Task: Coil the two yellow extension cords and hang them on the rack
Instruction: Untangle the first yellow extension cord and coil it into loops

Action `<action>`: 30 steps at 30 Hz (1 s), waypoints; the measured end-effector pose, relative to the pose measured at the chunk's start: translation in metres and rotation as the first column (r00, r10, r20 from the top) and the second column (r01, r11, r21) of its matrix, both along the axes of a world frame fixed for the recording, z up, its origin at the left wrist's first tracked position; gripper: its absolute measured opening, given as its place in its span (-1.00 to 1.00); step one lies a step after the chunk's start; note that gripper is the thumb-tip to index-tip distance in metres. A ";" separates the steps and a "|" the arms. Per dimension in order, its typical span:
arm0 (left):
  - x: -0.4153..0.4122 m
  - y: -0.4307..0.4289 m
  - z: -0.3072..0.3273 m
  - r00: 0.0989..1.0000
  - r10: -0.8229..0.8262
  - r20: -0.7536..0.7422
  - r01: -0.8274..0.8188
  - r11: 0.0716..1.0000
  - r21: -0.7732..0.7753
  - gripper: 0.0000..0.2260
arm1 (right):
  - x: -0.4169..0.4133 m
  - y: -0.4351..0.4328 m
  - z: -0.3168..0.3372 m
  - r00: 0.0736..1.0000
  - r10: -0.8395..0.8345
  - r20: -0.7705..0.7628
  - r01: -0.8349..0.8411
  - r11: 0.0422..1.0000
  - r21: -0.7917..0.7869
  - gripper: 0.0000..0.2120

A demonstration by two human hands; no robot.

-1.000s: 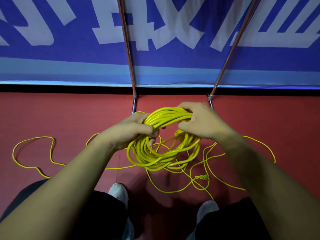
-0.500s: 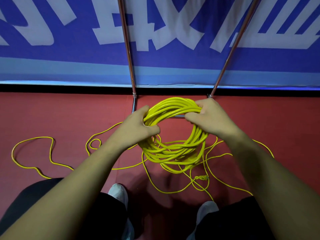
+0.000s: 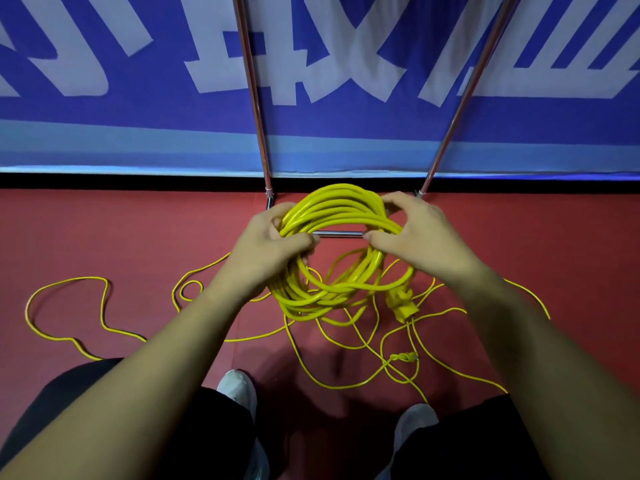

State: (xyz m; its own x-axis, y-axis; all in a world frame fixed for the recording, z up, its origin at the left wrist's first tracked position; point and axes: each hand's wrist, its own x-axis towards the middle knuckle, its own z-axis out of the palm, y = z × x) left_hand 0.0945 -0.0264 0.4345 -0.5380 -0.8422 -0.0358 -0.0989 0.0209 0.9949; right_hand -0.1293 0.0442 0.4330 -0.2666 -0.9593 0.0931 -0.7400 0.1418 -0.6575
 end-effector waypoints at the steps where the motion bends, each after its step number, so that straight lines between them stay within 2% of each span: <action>1: 0.000 -0.001 0.000 1.000 -0.004 0.022 0.005 1.000 -0.014 -0.75 | 0.002 0.001 -0.001 0.999 0.010 -0.043 -0.011 1.000 -0.021 -0.47; 4: -0.002 -0.001 -0.003 0.992 -0.039 0.123 0.048 0.996 -0.071 -0.85 | 0.016 0.004 0.006 0.962 -0.003 -0.274 -0.005 1.000 -0.031 -0.22; 6: -0.004 0.001 -0.006 0.982 -0.087 0.169 0.101 0.992 -0.079 -0.86 | 0.028 0.004 0.011 0.913 0.015 -0.408 -0.039 0.998 -0.049 -0.17; 7: -0.005 0.002 -0.007 0.978 -0.105 0.179 0.120 0.990 -0.073 -0.85 | 0.032 0.003 0.010 0.905 0.037 -0.424 -0.067 0.996 -0.057 -0.19; 11: -0.003 0.001 -0.009 0.983 -0.104 0.153 0.112 0.993 -0.040 -0.85 | 0.026 -0.002 -0.002 0.955 0.072 -0.289 -0.052 0.996 0.075 -0.46; 14: -0.003 0.002 -0.001 0.979 -0.133 0.154 0.145 0.987 -0.067 -0.82 | 0.022 -0.004 -0.002 0.984 0.053 -0.169 -0.048 0.998 0.037 -0.83; 15: -0.003 0.001 0.003 0.979 -0.135 0.153 0.148 0.986 -0.077 -0.80 | 0.022 -0.004 0.000 0.989 0.035 -0.147 -0.034 0.999 0.007 -0.87; 18: 0.000 -0.004 0.017 0.978 -0.143 0.151 0.167 0.972 -0.166 -0.76 | 0.020 -0.006 0.016 0.995 -0.048 -0.090 0.043 0.998 -0.055 -0.82; 21: 0.005 -0.008 0.026 0.962 -0.147 0.232 0.215 0.927 -0.307 -0.69 | 0.014 -0.007 0.039 0.989 -0.136 -0.053 0.132 0.989 -0.063 -0.77; 25: 0.000 -0.005 0.043 0.985 -0.111 0.135 0.143 0.955 -0.261 -0.58 | 0.009 -0.006 0.062 0.975 -0.182 -0.130 0.177 0.983 -0.055 -0.76; 28: -0.002 -0.005 0.068 0.998 -0.028 0.053 0.040 0.969 -0.243 -0.60 | 0.002 -0.002 0.077 0.965 -0.199 -0.169 0.196 0.980 -0.030 -0.79; 30: 0.000 -0.008 0.083 0.998 -0.036 0.048 0.047 0.967 -0.251 -0.62 | -0.001 0.003 0.087 0.971 -0.168 -0.168 0.177 0.983 0.041 -0.80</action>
